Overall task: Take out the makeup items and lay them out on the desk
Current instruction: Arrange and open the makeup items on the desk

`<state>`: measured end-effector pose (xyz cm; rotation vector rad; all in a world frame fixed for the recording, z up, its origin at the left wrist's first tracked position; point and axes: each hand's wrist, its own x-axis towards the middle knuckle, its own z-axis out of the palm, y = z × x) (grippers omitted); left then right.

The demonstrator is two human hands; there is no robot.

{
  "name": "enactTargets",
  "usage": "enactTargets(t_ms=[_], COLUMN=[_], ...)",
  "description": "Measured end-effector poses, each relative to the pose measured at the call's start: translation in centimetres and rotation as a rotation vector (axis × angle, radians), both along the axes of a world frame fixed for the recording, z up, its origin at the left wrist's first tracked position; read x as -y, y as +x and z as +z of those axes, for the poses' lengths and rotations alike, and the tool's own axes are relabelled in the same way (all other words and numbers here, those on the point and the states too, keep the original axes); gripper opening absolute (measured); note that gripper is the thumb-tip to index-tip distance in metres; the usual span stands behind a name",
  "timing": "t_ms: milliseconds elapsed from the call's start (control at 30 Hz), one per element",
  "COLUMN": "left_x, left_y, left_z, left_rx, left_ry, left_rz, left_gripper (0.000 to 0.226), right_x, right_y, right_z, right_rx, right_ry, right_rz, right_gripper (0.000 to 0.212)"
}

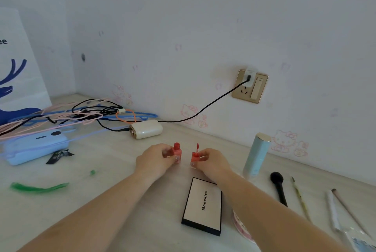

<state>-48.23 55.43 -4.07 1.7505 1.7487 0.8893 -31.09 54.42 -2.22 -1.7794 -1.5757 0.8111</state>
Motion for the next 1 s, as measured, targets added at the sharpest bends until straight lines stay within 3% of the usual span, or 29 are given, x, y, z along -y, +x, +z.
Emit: enactTargets(t_ms=[300, 433, 533, 600, 733, 867, 1000], left_x=[-0.1, -0.2, 0.4, 1.4, 5.3, 7.8, 7.9], left_y=[1.2, 1.1, 0.8, 0.5, 1.3, 4.7, 9.9], left_z=[0.1, -0.3, -0.1, 0.2, 1.6, 2.9, 3.9], left_rx=[-0.106, -0.106, 0.038, 0.210, 0.395, 0.473, 0.409], left_ry=[0.049, 0.033, 0.035, 0.117, 0.240, 0.215, 0.150], left_rz=[0.132, 0.114, 0.143, 0.176, 0.008, -0.198, -0.338], left_gripper=[0.021, 0.062, 0.088, 0.081, 0.028, 0.022, 0.031], right_x=[-1.4, -0.8, 0.8, 2.7, 7.3, 10.6, 12.4], right_y=[-0.7, -0.5, 0.2, 1.0, 3.8, 6.9, 10.3], right_z=[-0.1, 0.1, 0.9, 1.4, 2.1, 2.7, 3.6], right_rx=[0.156, 0.170, 0.180, 0.213, 0.314, 0.358, 0.261], right_ry=[0.014, 0.009, -0.001, 0.072, 0.277, 0.369, 0.467], right_rz=[0.025, 0.050, 0.081, 0.115, 0.205, 0.194, 0.033], right_gripper=[0.029, 0.043, 0.063, 0.066, 0.050, 0.032, 0.012])
